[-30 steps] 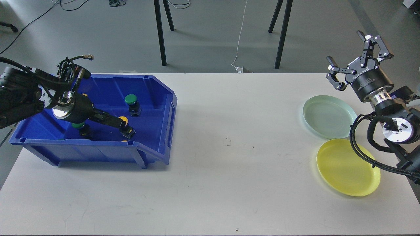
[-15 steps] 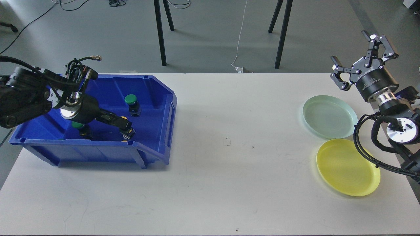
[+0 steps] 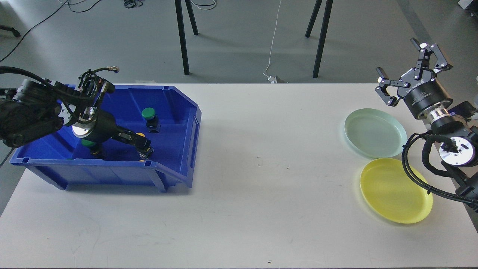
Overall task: Pass button and place on color plate
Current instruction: 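Lift the yellow button out of the bin with the left gripper, then move the right gripper toward the left gripper holding the button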
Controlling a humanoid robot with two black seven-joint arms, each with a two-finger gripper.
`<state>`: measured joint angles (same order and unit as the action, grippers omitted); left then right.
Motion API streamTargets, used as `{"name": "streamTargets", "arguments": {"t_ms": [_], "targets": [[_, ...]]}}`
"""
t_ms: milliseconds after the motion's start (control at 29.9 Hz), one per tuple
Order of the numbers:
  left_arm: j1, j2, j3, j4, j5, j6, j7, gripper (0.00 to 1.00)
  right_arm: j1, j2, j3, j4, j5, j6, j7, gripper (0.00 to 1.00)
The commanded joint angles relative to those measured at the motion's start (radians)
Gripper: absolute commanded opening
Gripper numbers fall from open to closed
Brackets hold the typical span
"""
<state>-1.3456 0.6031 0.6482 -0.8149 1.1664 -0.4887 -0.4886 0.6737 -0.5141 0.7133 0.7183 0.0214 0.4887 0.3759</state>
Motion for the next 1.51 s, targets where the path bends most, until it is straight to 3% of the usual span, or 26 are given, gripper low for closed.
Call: {"name": "streamTargets", "arguments": {"t_ms": [0,67,301,401,502,635,736,836,970,1070,1304,1472], "targets": [[0.000,0.001,-0.002,-0.001,-0.016,0.000,0.000,0.18,-0.009,0.000,0.000,0.000,0.000,0.000,0.000,0.99],[0.002,0.001,-0.002,-0.001,-0.016,0.000,0.000,0.03,-0.014,0.000,0.000,0.000,0.000,0.000,0.000,0.99],[-0.015,0.026,-0.065,-0.016,-0.028,0.000,0.000,0.01,-0.016,0.000,0.000,-0.006,0.000,0.000,0.000,0.99],[-0.030,0.125,-0.218,-0.035,-0.054,0.000,0.000,0.01,-0.014,0.002,0.005,-0.007,0.002,0.000,-0.002,0.99],[-0.063,0.226,-0.457,-0.107,-0.121,0.000,0.000,0.01,-0.014,0.003,0.061,-0.008,0.002,0.000,-0.002,0.99],[0.021,0.274,-0.694,-0.237,-0.408,0.000,0.000,0.01,0.001,0.014,0.112,-0.104,-0.001,0.000,-0.002,0.99],[0.110,0.226,-0.800,-0.308,-0.586,0.000,0.000,0.01,0.012,0.022,0.109,-0.114,-0.001,0.000,-0.002,0.99],[0.219,0.088,-0.906,-0.317,-0.630,0.000,0.000,0.01,0.003,0.022,0.106,-0.097,-0.020,0.000,-0.002,0.99],[0.318,-0.118,-0.967,-0.236,-0.588,0.000,0.000,0.01,-0.005,0.006,0.017,0.047,-0.090,0.000,0.000,0.99],[0.351,-0.202,-0.969,-0.153,-0.545,0.000,0.000,0.01,-0.029,-0.026,0.003,0.170,-0.170,0.000,0.002,0.99],[0.411,-0.232,-0.975,-0.119,-0.521,0.000,0.000,0.02,-0.052,-0.003,0.005,0.360,-0.389,0.000,0.017,0.99],[0.411,-0.233,-0.976,-0.118,-0.521,0.000,0.000,0.02,-0.055,0.149,0.005,0.366,-0.530,-0.004,0.018,0.99]]}}
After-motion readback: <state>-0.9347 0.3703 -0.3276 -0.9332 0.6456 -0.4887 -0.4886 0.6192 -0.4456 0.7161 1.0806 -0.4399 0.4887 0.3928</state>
